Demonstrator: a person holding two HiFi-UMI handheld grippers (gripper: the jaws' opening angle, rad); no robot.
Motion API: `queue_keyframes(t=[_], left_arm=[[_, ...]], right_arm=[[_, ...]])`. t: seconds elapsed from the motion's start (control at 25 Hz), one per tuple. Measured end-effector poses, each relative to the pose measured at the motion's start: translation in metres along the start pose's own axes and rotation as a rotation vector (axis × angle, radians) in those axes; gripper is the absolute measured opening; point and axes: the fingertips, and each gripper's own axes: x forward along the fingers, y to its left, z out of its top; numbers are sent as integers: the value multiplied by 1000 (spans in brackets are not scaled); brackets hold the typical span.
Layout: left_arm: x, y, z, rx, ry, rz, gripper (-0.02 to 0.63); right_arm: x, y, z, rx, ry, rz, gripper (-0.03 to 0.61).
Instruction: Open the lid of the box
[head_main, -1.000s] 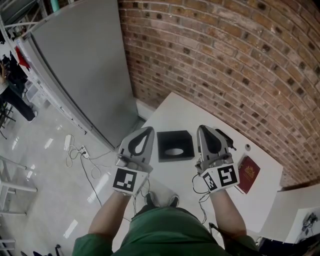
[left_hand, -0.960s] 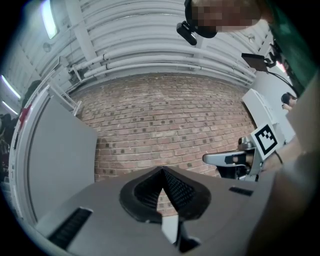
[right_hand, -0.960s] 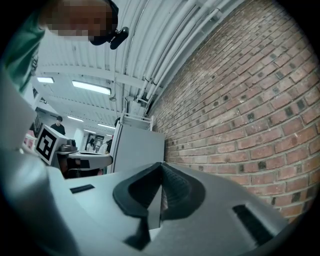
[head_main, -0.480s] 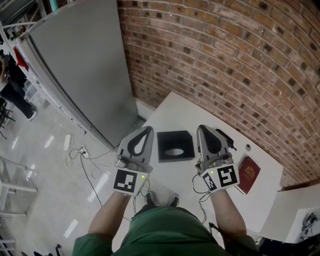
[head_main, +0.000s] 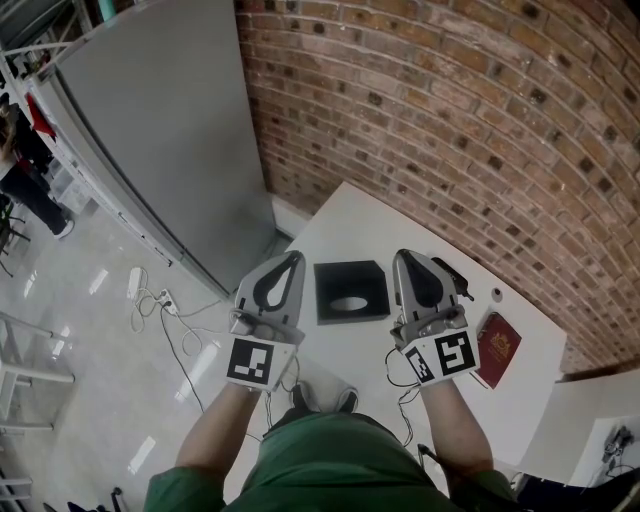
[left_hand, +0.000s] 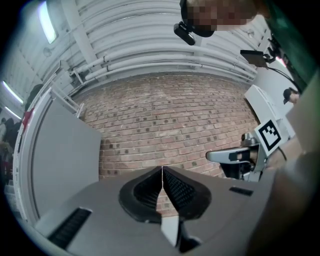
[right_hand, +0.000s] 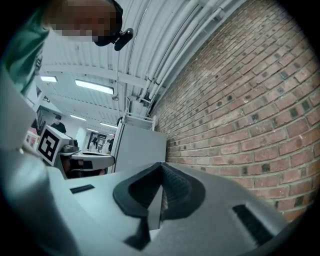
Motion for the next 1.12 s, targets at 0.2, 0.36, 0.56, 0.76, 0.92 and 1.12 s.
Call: queue_keyframes(t=[0.2,0.36,0.56,0.76,0.92,1.12], left_arm=[[-1,0,-1,-3,1,-2,9],[-2,0,-2,-4,2,-4,9],[-1,-2,-1,-5,-6,-14,9],[0,-1,-3,-2,7,-19,9],[4,2,-7,3,10,-24,9],[6,2,-13,17,20,-31,9]], right_arm=[[0,4,-1,-2,6,16,2],[-1,5,-3,-2,8,17,2],[-2,4,-4,-2,9,16,2],[-1,4,-4,-2,8,14,2],[1,2,-8,1,14,10,2],[5,0,-14,4,20,3,2]])
